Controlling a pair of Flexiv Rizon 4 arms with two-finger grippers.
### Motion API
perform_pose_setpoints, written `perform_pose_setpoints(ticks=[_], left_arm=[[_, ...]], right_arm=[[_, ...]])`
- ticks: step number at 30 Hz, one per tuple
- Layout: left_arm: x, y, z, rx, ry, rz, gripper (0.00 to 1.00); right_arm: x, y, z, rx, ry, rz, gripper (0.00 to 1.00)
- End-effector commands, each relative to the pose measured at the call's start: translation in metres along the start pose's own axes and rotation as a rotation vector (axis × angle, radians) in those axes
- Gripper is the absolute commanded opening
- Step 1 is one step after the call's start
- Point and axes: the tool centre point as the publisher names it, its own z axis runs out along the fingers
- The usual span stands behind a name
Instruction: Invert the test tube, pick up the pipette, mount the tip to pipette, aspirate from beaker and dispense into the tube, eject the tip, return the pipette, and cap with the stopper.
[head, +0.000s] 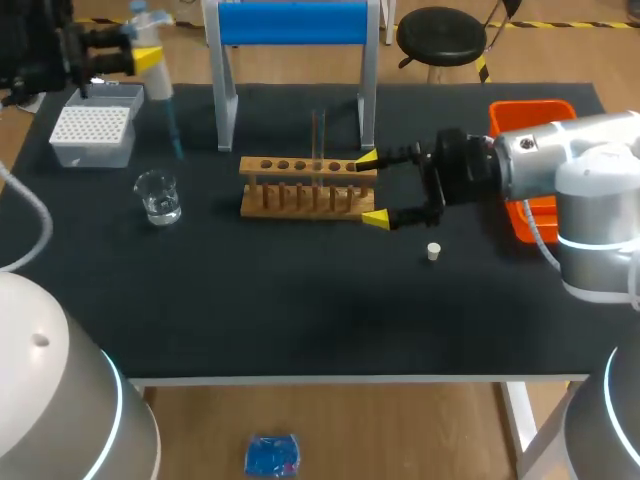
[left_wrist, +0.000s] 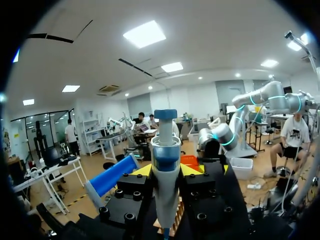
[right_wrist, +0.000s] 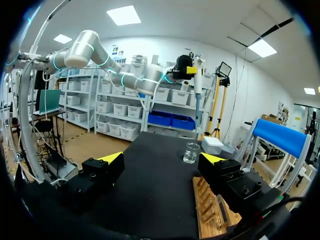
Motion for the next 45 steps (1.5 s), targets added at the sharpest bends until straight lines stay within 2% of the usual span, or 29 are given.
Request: perform_pose_setpoints(ticks=[1, 9, 17, 29, 45], left_arm=[[-0.008, 0.016, -0.036, 0.004, 0.029, 0.012, 0.00], [-0.025, 0.036, -0.043, 0.003, 0.056, -0.003, 0.00], [-0.025, 0.052, -0.025, -0.018, 0.117, -0.033, 0.00], [-0.026, 0.055, -0.025, -0.049, 0.105, -0.043, 0.00], [-0.026, 0.055, -0.025, -0.049, 0.105, -0.043, 0.00]], right_arm=[[0.000, 0.001, -0.001, 0.001, 0.000, -0.001, 1.00], [0.000, 0.001, -0.001, 0.001, 0.000, -0.001, 1.00], [0.000, 0.001, -0.001, 0.001, 0.000, -0.001, 1.00], [0.000, 0.001, -0.001, 0.001, 0.000, -0.001, 1.00], [0.000, 0.001, -0.001, 0.001, 0.000, -0.001, 1.00]])
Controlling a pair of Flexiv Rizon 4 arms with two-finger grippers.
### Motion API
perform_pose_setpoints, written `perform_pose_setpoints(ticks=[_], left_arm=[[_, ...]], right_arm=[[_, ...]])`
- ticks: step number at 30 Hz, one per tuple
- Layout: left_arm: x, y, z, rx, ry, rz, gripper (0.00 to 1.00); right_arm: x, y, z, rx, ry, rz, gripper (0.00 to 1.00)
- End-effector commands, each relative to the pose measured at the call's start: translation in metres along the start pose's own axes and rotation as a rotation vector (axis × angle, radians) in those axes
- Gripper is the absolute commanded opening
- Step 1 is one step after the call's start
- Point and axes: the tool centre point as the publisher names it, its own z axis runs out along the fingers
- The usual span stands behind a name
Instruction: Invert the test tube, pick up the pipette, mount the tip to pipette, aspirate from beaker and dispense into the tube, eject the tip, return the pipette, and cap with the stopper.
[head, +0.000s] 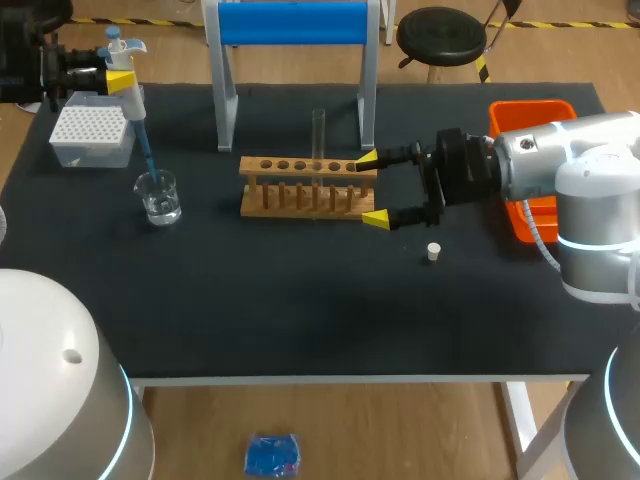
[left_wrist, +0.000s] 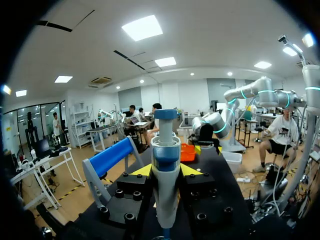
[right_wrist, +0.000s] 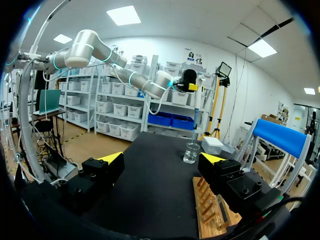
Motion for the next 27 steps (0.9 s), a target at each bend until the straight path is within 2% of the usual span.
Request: perform_pose_setpoints(ticks=[1, 5, 7, 12, 13, 16, 17, 22, 24, 27], left_arm=[[-0.001, 0.000, 0.000, 0.000, 0.001, 0.001, 0.00], [-0.001, 0.000, 0.000, 0.000, 0.001, 0.001, 0.00], [-0.001, 0.000, 0.000, 0.000, 0.001, 0.001, 0.00], [-0.001, 0.000, 0.000, 0.000, 0.001, 0.001, 0.00], [-0.001, 0.000, 0.000, 0.000, 0.001, 0.001, 0.00], [-0.001, 0.000, 0.000, 0.000, 0.001, 0.001, 0.00], [-0.001, 0.000, 0.000, 0.000, 0.001, 0.001, 0.00], [-0.001, 0.000, 0.000, 0.000, 0.001, 0.001, 0.00], [-0.001, 0.000, 0.000, 0.000, 0.001, 0.001, 0.00], [-0.001, 0.000, 0.000, 0.000, 0.001, 0.001, 0.00]], right_arm=[[0.000, 0.001, -0.001, 0.002, 0.000, 0.000, 1.00], [0.000, 0.001, -0.001, 0.002, 0.000, 0.000, 1.00], [0.007, 0.004, 0.004, 0.065, 0.009, 0.001, 1.00], [0.017, 0.004, 0.031, 0.098, -0.066, 0.090, 1.00], [0.018, 0.004, 0.038, 0.084, -0.079, 0.110, 1.00], [0.022, 0.001, 0.068, 0.131, -0.086, 0.121, 1.00], [0.023, -0.001, 0.081, 0.175, -0.086, 0.116, 1.00], [0.030, -0.006, 0.144, 0.211, -0.069, 0.147, 1.00], [0.027, -0.009, 0.163, 0.217, -0.101, 0.162, 1.00], [0.021, -0.013, 0.194, 0.228, -0.091, 0.174, 1.00]])
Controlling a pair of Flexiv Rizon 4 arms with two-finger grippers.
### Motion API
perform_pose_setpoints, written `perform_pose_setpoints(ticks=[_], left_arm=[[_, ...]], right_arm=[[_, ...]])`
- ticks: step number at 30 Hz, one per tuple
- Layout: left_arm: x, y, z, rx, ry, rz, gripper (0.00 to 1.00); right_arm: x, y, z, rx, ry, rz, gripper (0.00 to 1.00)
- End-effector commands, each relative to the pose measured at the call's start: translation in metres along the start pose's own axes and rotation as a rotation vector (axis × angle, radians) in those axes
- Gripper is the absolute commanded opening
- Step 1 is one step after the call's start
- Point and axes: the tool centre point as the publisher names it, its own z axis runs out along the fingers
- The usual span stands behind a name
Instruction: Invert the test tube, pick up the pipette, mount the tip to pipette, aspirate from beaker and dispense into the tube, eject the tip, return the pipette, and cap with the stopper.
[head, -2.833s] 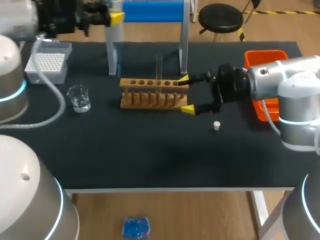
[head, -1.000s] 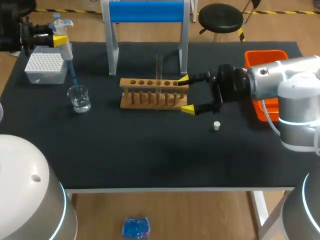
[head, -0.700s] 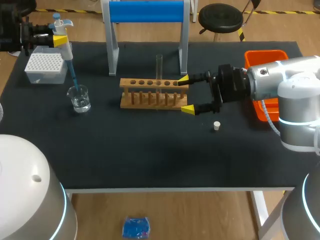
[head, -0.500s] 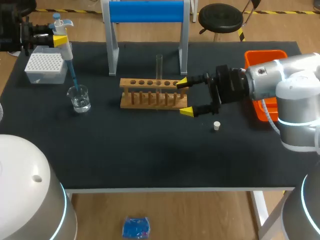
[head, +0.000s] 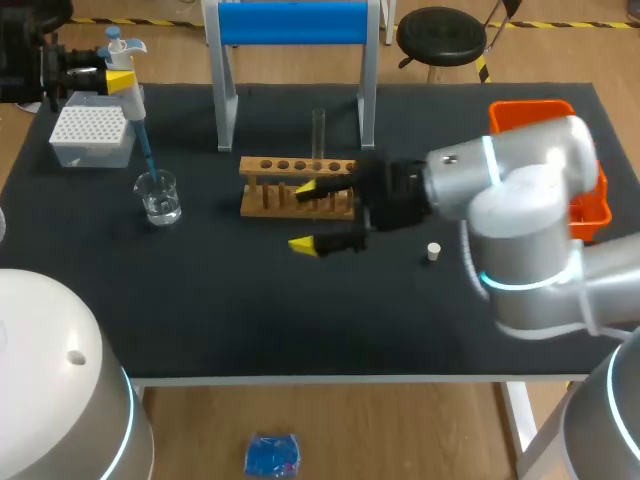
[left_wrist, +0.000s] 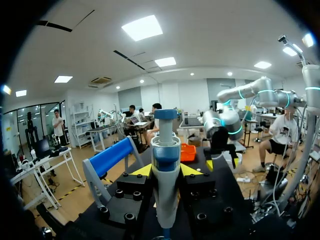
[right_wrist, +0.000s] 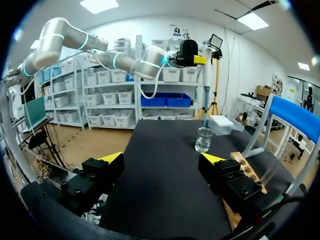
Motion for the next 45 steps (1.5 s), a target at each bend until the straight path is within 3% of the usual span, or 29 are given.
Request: perform_pose_setpoints(ticks=[1, 8, 13, 45], left_arm=[[0.000, 0.000, 0.000, 0.000, 0.001, 0.001, 0.00], [0.000, 0.000, 0.000, 0.000, 0.001, 0.001, 0.00], [0.000, 0.000, 0.000, 0.000, 0.001, 0.001, 0.00], [0.000, 0.000, 0.000, 0.000, 0.001, 0.001, 0.00]], right_arm=[[-0.006, 0.006, 0.102, 0.030, -0.020, 0.004, 1.00], [-0.022, 0.015, 0.153, 0.028, -0.024, 0.009, 1.00], [-0.028, 0.018, 0.168, 0.048, -0.032, -0.006, 1.00], [-0.053, -0.019, 0.126, 0.057, -0.108, 0.015, 1.00]])
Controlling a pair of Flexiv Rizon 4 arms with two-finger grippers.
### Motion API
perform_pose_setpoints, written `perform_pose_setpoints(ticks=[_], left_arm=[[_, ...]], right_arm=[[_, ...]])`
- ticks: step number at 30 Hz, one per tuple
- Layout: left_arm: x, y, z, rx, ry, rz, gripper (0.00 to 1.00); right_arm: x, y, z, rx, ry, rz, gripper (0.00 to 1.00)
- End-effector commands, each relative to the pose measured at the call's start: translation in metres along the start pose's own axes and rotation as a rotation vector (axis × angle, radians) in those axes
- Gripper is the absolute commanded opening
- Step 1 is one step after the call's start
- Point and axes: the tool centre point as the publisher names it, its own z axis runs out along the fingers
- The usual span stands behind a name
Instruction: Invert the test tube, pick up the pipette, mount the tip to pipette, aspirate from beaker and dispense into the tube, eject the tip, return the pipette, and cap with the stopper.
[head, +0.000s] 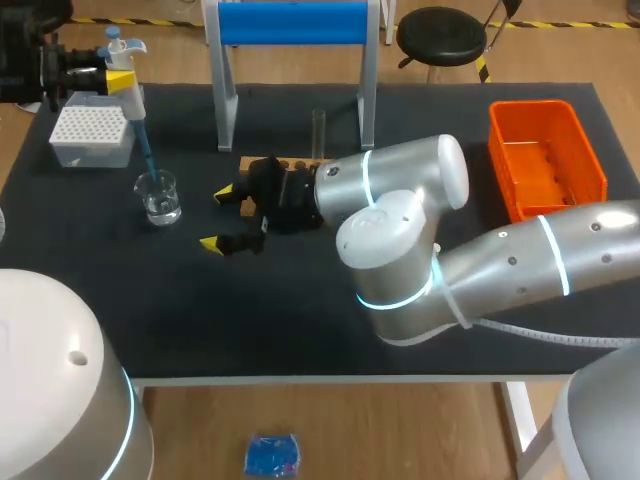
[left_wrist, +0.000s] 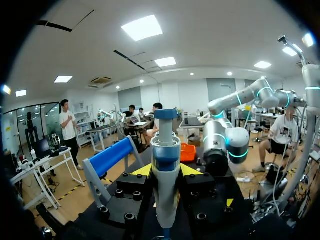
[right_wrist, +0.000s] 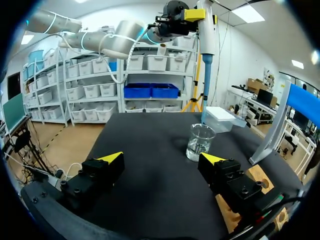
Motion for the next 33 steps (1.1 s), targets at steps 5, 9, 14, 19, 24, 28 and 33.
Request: perform_pose_setpoints(ticks=[5, 9, 14, 19, 24, 28, 33], left_arm=[[-0.0001, -0.0001, -0.0001, 0.000, 0.000, 0.001, 0.00], [-0.0001, -0.0001, -0.0001, 0.000, 0.000, 0.001, 0.00], [-0.0001, -0.0001, -0.0001, 0.000, 0.000, 0.001, 0.00], [-0.0001, -0.0001, -0.0001, 0.000, 0.000, 0.001, 0.00], [-0.0001, -0.0001, -0.0001, 0.000, 0.000, 0.001, 0.00], [-0.0001, -0.0001, -0.0001, 0.000, 0.000, 0.001, 0.00], [-0.0001, -0.0001, -0.0001, 0.000, 0.000, 0.001, 0.00]], right_arm=[[-0.0038, -0.0044, -0.0087, -0.025, 0.012, 0.003, 1.00], [-0.0038, -0.0044, -0.0087, -0.025, 0.012, 0.003, 1.00], [-0.0038, -0.0044, -0.0087, -0.025, 0.012, 0.003, 1.00], [-0.0038, -0.0044, -0.0087, -0.025, 0.012, 0.003, 1.00], [-0.0038, -0.0044, -0.0087, -0.025, 0.012, 0.003, 1.00], [-0.0038, -0.0044, -0.0087, -0.025, 0.012, 0.003, 1.00], [-0.0038, -0.0044, -0.0087, -0.025, 0.012, 0.003, 1.00]])
